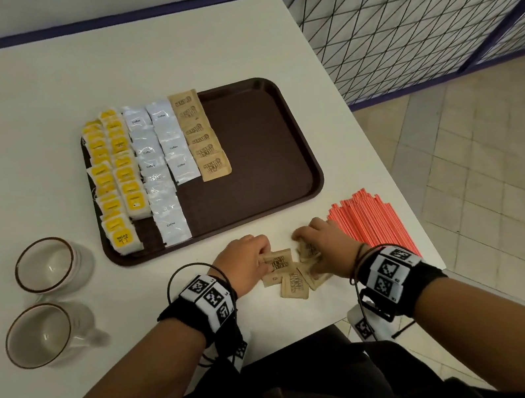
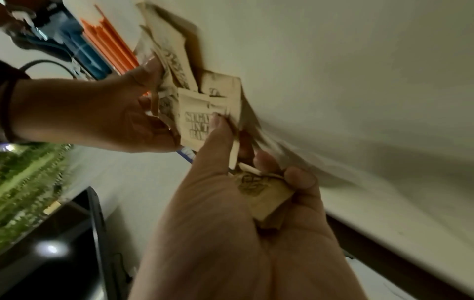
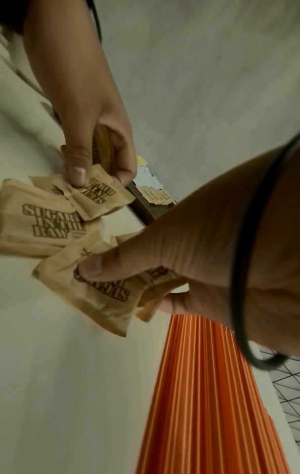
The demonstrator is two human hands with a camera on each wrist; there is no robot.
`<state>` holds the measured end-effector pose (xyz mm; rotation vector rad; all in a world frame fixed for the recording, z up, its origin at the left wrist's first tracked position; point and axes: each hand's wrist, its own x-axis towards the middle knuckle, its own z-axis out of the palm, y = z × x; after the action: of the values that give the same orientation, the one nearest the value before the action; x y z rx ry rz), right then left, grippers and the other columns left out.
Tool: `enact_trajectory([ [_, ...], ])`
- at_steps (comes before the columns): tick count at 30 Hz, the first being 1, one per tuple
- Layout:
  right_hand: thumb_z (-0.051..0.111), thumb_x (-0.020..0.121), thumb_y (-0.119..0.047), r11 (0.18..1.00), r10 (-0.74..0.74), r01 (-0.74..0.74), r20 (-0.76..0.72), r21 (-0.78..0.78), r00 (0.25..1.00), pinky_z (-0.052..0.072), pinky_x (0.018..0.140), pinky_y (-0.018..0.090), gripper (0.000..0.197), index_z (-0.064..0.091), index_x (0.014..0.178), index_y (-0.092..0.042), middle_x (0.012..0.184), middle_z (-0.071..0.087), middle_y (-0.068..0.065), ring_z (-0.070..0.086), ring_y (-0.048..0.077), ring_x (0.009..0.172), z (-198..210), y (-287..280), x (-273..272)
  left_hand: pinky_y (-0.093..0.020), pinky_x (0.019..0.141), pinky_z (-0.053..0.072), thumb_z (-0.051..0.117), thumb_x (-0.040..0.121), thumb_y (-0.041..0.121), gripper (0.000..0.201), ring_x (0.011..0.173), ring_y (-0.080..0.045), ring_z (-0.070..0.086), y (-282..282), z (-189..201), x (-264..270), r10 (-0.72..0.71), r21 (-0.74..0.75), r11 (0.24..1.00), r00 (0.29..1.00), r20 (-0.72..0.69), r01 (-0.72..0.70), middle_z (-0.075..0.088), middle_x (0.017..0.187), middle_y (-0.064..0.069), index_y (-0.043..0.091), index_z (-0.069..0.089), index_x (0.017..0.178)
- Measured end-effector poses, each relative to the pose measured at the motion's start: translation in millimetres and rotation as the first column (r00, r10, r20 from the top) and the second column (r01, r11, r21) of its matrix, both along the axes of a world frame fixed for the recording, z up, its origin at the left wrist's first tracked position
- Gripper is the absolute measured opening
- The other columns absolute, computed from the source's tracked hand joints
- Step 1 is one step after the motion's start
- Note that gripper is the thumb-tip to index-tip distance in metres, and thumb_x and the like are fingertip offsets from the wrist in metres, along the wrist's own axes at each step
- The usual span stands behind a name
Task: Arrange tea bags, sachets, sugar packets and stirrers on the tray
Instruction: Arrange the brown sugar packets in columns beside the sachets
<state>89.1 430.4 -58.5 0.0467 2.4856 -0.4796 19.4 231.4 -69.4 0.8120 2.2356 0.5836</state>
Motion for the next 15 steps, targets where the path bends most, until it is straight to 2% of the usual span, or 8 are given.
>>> enact_trajectory([
  [4, 0.070, 0.076, -0.010, 0.996, -0.016, 0.018, 0.026, -0.082, 1.000, 0.046, 0.085, 0.025, 0.035, 0.055, 0.107, -0.011, 0.109, 0.056, 0.007, 0.052, 0.018, 0.093, 4.4, -2.3, -5.0, -0.030, 0.068, 0.043, 0.063, 0.085, 0.023, 0.012, 0.075, -0.017, 0.054, -7.9, 2.2, -0.6, 0.199, 0.055, 0.976, 0.968, 0.153, -0.209, 0.059, 0.081, 0.004, 0.023, 0.051, 0.085],
  [7, 0.064, 0.080, -0.007, 0.990, -0.073, 0.070, -0.014, -0.121, 0.997, 0.047, 0.079, 0.027, 0.019, 0.058, 0.098, -0.010, 0.100, 0.063, 0.006, 0.058, 0.021, 0.089, 12.2, 1.1, -5.7, -0.027, 0.070, 0.044, 0.066, 0.084, 0.021, 0.010, 0.077, -0.015, 0.057, -25.2, 6.9, -8.0, 0.382, 0.119, 0.904, 0.900, 0.212, -0.411, 0.063, 0.084, 0.004, 0.022, 0.057, 0.090],
  [9, 0.064, 0.081, -0.009, 0.970, -0.195, 0.173, -0.125, -0.171, 0.973, 0.048, 0.077, 0.030, 0.012, 0.061, 0.093, -0.009, 0.094, 0.064, 0.006, 0.060, 0.023, 0.087, 22.9, 5.5, -9.7, -0.021, 0.066, 0.043, 0.068, 0.083, 0.019, 0.010, 0.072, -0.009, 0.057, -39.9, 14.0, -14.0, 0.476, 0.174, 0.833, 0.840, 0.260, -0.526, 0.064, 0.082, 0.005, 0.021, 0.059, 0.089],
  [11, 0.068, 0.080, -0.010, 0.906, -0.367, 0.301, -0.193, -0.298, 0.910, 0.049, 0.074, 0.030, 0.010, 0.063, 0.088, -0.009, 0.085, 0.066, 0.003, 0.062, 0.020, 0.080, 42.0, 5.4, -18.9, -0.015, 0.063, 0.043, 0.070, 0.082, 0.016, 0.012, 0.067, -0.003, 0.057, -54.8, 24.6, -19.3, 0.524, 0.229, 0.771, 0.796, 0.303, -0.595, 0.065, 0.079, 0.008, 0.024, 0.060, 0.084],
  [12, 0.070, 0.079, -0.010, 0.853, -0.428, 0.333, -0.177, -0.401, 0.886, 0.051, 0.074, 0.029, 0.011, 0.063, 0.088, -0.012, 0.083, 0.067, 0.002, 0.064, 0.018, 0.078, 53.5, 2.2, -25.2, -0.013, 0.063, 0.044, 0.070, 0.081, 0.015, 0.013, 0.067, 0.000, 0.058, -60.8, 31.0, -21.5, 0.524, 0.247, 0.759, 0.790, 0.318, -0.603, 0.067, 0.080, 0.008, 0.024, 0.061, 0.083],
  [14, 0.072, 0.079, -0.008, 0.761, -0.401, 0.289, -0.071, -0.580, 0.913, 0.055, 0.079, 0.028, 0.019, 0.064, 0.094, -0.016, 0.091, 0.071, 0.003, 0.068, 0.017, 0.082, 75.5, -12.2, -39.6, -0.016, 0.068, 0.046, 0.071, 0.081, 0.015, 0.011, 0.073, -0.003, 0.062, -68.1, 43.1, -25.8, 0.480, 0.249, 0.789, 0.816, 0.322, -0.562, 0.070, 0.084, 0.003, 0.020, 0.065, 0.088],
  [15, 0.072, 0.079, -0.008, 0.760, -0.314, 0.227, -0.038, -0.609, 0.949, 0.055, 0.082, 0.027, 0.025, 0.065, 0.101, -0.017, 0.099, 0.071, 0.003, 0.069, 0.015, 0.087, 83.1, -21.7, -46.9, -0.020, 0.072, 0.047, 0.071, 0.081, 0.016, 0.011, 0.077, -0.008, 0.063, -69.2, 48.9, -27.5, 0.445, 0.239, 0.817, 0.838, 0.315, -0.524, 0.070, 0.086, 0.001, 0.019, 0.065, 0.090],
])
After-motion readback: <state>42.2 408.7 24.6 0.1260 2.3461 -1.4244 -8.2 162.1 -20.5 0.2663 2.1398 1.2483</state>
